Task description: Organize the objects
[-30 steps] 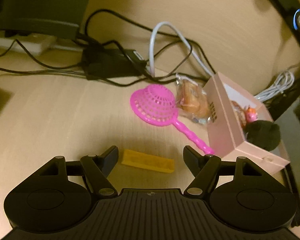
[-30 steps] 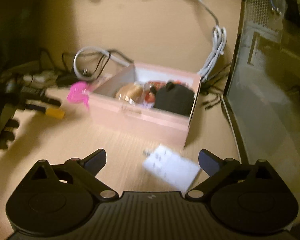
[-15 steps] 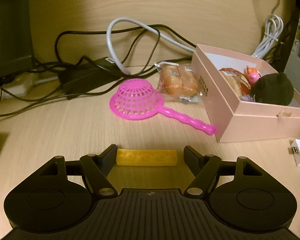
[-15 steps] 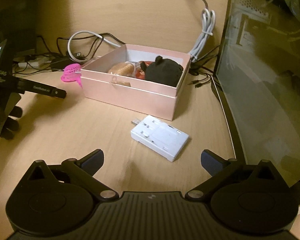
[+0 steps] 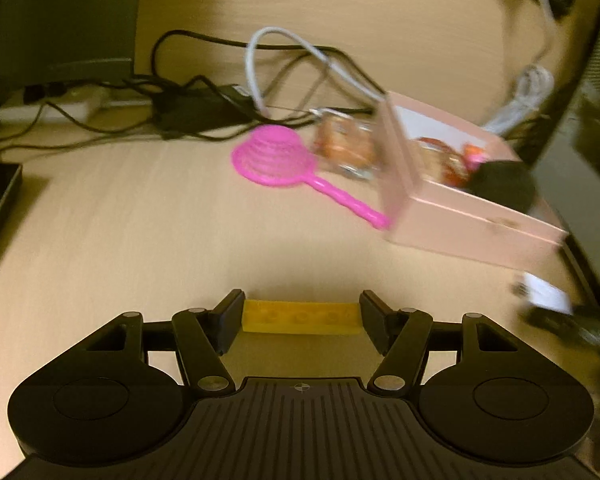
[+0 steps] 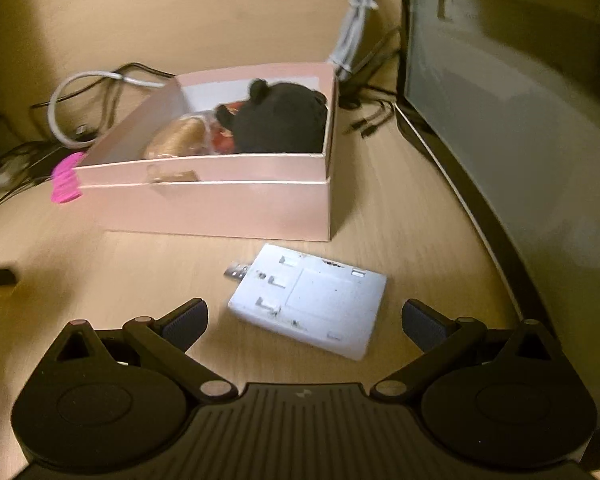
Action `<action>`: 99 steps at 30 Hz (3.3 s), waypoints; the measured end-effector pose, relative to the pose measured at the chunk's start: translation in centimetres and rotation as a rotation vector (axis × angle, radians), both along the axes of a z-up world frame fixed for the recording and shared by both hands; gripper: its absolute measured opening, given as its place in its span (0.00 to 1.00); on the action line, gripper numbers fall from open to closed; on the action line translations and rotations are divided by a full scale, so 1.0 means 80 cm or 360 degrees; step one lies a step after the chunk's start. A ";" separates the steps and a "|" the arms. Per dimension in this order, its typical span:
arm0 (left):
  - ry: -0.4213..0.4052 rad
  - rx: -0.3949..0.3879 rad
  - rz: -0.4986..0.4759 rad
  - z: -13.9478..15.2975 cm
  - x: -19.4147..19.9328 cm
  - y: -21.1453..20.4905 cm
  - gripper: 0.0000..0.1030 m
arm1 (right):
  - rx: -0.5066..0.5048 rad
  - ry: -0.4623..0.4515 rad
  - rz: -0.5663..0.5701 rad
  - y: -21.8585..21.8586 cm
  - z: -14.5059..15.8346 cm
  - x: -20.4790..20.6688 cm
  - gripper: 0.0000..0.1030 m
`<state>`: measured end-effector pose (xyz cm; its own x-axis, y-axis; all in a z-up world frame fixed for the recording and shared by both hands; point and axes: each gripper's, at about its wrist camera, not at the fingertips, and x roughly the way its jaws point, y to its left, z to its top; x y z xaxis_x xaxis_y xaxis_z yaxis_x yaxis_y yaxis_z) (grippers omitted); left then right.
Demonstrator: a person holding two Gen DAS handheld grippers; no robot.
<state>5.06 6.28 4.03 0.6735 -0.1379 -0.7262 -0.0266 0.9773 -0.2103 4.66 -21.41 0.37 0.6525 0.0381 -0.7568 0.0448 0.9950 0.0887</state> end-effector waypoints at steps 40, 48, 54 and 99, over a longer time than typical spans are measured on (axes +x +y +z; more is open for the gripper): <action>-0.0038 -0.0328 -0.0208 0.047 -0.011 -0.055 0.66 | -0.0060 0.0094 0.0652 0.034 0.040 -0.132 0.94; 0.0001 -0.0359 -0.0254 0.037 -0.016 -0.035 0.66 | -0.0200 0.0102 0.0977 0.026 0.030 -0.131 1.00; 0.0025 -0.0393 -0.0237 0.028 -0.013 -0.034 0.66 | 0.0144 0.0240 0.1000 0.018 0.026 -0.133 1.00; -0.0009 -0.0416 -0.0068 0.027 -0.063 -0.009 0.66 | -0.0097 -0.0102 0.0878 0.031 0.035 -0.122 0.84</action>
<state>0.04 5.58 6.21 0.6669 -0.3488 -0.6585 0.0151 0.8898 -0.4560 -5.10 -18.97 3.19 0.5930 0.3444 -0.7278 -0.4875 0.8730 0.0159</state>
